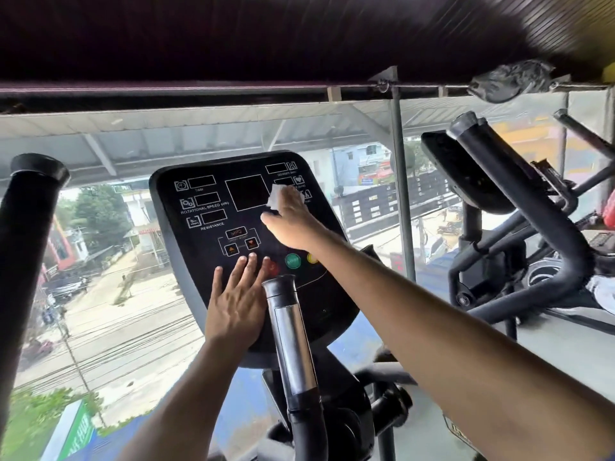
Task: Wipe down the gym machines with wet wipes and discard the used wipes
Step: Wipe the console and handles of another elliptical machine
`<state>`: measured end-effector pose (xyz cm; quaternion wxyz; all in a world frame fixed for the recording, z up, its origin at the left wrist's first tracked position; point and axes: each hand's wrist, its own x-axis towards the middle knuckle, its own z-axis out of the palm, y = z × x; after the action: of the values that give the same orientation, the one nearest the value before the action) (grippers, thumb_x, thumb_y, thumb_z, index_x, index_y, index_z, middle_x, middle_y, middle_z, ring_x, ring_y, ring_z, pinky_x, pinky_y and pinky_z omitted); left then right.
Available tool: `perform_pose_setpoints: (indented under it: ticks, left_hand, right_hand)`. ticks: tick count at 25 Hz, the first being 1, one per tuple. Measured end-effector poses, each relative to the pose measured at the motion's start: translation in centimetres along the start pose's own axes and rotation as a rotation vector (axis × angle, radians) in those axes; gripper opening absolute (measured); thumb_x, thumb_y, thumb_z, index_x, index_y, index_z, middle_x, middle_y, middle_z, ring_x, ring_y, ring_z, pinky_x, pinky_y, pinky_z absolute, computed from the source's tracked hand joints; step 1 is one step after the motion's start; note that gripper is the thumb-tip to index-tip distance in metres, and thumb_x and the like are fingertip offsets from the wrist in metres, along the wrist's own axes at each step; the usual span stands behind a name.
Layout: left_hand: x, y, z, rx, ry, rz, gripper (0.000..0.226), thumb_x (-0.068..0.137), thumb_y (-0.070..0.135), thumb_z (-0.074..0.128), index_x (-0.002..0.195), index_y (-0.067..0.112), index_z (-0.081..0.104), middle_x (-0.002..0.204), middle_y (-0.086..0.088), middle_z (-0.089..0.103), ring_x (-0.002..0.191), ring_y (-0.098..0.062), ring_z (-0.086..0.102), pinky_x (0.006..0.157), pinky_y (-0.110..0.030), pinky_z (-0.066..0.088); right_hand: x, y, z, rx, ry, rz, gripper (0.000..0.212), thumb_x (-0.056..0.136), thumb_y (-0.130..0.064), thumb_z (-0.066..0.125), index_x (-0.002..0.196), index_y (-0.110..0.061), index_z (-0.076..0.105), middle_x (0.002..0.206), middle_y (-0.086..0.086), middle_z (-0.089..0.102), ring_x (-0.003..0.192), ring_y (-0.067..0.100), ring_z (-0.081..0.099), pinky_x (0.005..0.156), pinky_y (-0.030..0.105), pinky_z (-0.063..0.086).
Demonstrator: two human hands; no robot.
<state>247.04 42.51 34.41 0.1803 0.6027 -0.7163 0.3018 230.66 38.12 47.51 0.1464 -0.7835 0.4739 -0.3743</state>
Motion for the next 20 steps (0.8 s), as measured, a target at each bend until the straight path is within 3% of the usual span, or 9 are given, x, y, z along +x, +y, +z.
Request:
perform_pose_setpoints:
  ticks: [2, 4, 6, 10, 13, 17, 20]
  left_hand:
    - [0.4, 0.6, 0.1, 0.02, 0.041, -0.023, 0.065, 0.104, 0.042, 0.033, 0.166, 0.028, 0.018, 0.17, -0.004, 0.028, 0.158, -0.022, 0.023, 0.126, -0.057, 0.012]
    - [0.6, 1.5, 0.5, 0.049, 0.058, -0.048, 0.066, 0.104, 0.048, 0.044, 0.164, 0.026, 0.027, 0.164, -0.01, 0.038, 0.155, -0.029, 0.031, 0.123, -0.062, 0.013]
    - [0.3, 2.2, 1.3, 0.082, 0.057, -0.03, 0.071, 0.103, 0.053, 0.041, 0.165, 0.024, 0.023, 0.167, -0.016, 0.03, 0.157, -0.034, 0.023, 0.123, -0.067, 0.009]
    - [0.6, 1.9, 2.3, 0.158, 0.075, -0.003, 0.076, 0.105, 0.053, 0.032, 0.167, 0.022, 0.001, 0.173, -0.019, 0.002, 0.16, -0.036, 0.0, 0.12, -0.071, 0.007]
    - [0.5, 1.6, 2.6, 0.114, 0.126, 0.015, 0.077, 0.102, 0.055, 0.034, 0.167, 0.021, 0.01, 0.173, -0.018, 0.006, 0.16, -0.035, 0.005, 0.121, -0.072, 0.007]
    - [0.5, 1.4, 2.9, 0.142, 0.13, 0.016, 0.078, 0.101, 0.056, 0.034, 0.167, 0.023, 0.009, 0.173, -0.017, 0.005, 0.161, -0.033, 0.004, 0.121, -0.072, 0.008]
    - [0.4, 1.5, 2.7, 0.165, 0.109, 0.001, 0.077, 0.102, 0.056, 0.029, 0.167, 0.023, 0.005, 0.173, -0.017, 0.004, 0.161, -0.033, 0.002, 0.122, -0.072, 0.007]
  right_hand:
    - [0.7, -1.0, -3.3, 0.048, 0.073, -0.049, 0.069, 0.094, -0.045, 0.038, 0.146, 0.0, 0.033, 0.154, 0.018, 0.031, 0.145, 0.029, 0.026, 0.117, 0.037, 0.022]
    - [1.5, 0.0, -7.1, 0.101, 0.143, -0.079, 0.07, 0.099, -0.033, 0.043, 0.158, -0.004, 0.019, 0.164, 0.017, 0.02, 0.152, 0.026, 0.02, 0.113, 0.03, 0.022]
    - [2.8, 3.9, -9.9, 0.068, 0.181, -0.061, 0.072, 0.099, -0.028, 0.044, 0.162, -0.011, 0.013, 0.168, 0.012, 0.015, 0.154, 0.023, 0.018, 0.111, 0.027, 0.023]
    - [4.1, 11.7, -9.1, 0.08, 0.037, 0.023, 0.081, 0.091, -0.022, 0.045, 0.163, -0.016, 0.011, 0.169, 0.0, 0.01, 0.154, 0.01, 0.011, 0.119, 0.025, 0.017]
    - [5.2, 14.3, -6.0, 0.032, -0.086, 0.013, 0.075, 0.101, -0.012, 0.045, 0.164, -0.021, 0.006, 0.17, -0.002, -0.001, 0.157, 0.015, -0.001, 0.123, 0.027, 0.005]
    - [5.7, 15.9, -3.4, -0.032, -0.099, -0.033, 0.078, 0.106, -0.029, 0.043, 0.163, -0.022, -0.009, 0.17, -0.003, -0.011, 0.156, 0.011, -0.001, 0.123, 0.025, 0.003]
    - [3.7, 18.2, -1.6, -0.04, -0.012, -0.096, 0.08, 0.105, -0.015, 0.051, 0.161, -0.005, -0.006, 0.169, 0.007, -0.007, 0.155, 0.015, -0.002, 0.125, 0.026, -0.003]
